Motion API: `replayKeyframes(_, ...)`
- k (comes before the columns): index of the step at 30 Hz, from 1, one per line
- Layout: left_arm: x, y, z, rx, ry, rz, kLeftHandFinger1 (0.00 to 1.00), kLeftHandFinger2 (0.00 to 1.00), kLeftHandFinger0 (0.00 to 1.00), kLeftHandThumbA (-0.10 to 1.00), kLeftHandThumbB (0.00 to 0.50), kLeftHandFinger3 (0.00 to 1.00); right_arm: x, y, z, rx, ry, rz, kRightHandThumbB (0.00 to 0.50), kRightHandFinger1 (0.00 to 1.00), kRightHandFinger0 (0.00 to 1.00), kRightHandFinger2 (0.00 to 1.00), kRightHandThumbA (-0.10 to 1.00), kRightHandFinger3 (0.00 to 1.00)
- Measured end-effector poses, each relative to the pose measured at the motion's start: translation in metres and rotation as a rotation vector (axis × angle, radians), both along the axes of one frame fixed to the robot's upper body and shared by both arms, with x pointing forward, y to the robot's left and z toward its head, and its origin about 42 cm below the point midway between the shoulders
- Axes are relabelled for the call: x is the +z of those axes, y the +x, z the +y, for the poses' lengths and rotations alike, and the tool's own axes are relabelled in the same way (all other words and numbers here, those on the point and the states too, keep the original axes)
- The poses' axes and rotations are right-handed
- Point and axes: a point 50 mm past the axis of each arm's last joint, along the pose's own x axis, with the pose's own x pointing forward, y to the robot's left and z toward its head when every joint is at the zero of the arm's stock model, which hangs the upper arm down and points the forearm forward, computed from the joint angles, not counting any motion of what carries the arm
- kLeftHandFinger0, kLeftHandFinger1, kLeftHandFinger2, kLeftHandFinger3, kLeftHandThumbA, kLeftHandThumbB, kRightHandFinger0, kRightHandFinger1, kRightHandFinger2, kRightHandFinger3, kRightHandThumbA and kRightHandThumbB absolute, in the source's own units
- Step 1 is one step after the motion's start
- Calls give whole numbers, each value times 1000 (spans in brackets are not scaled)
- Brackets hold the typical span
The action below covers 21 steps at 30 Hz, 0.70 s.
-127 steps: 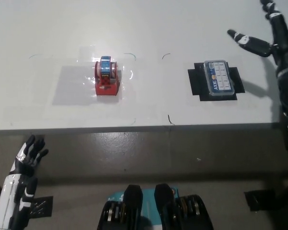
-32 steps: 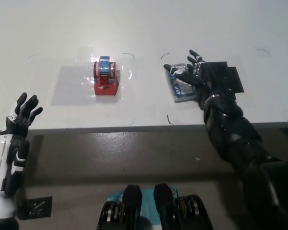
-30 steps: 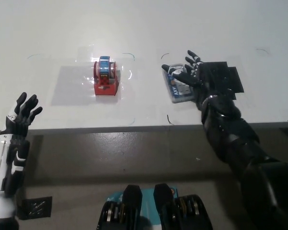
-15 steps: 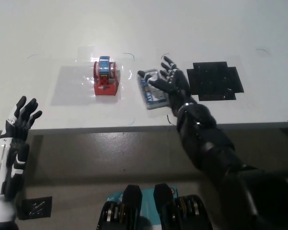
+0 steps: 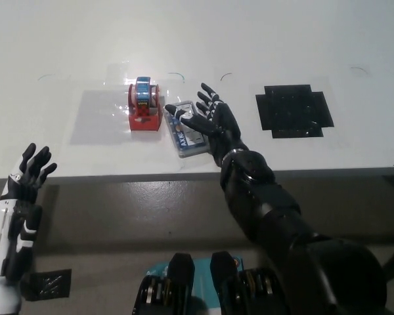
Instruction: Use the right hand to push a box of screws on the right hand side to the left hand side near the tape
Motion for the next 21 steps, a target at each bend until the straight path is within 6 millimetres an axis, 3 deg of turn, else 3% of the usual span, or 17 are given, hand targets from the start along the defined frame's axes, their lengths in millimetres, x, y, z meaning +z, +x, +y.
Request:
replayKeyframes(12, 1, 0, 0, 1, 0, -4, 1000, 1000, 1000, 857, 44, 1000, 0, -4, 8, -87, 133, 52, 191, 1000, 1000, 1000, 1000, 1000)
replayKeyframes(13, 1, 0, 0, 1, 1, -4, 1000, 1000, 1000, 858, 43, 1000, 0, -4, 9, -106, 164, 65, 159, 1000, 1000, 1000, 1000, 1000)
replayKeyframes(21, 1, 0, 1, 3, 0, -5, 1000, 1000, 1000, 860, 36, 1000, 2, -7, 17, -257, 425, 168, 105, 1000, 1000, 1000, 1000, 1000)
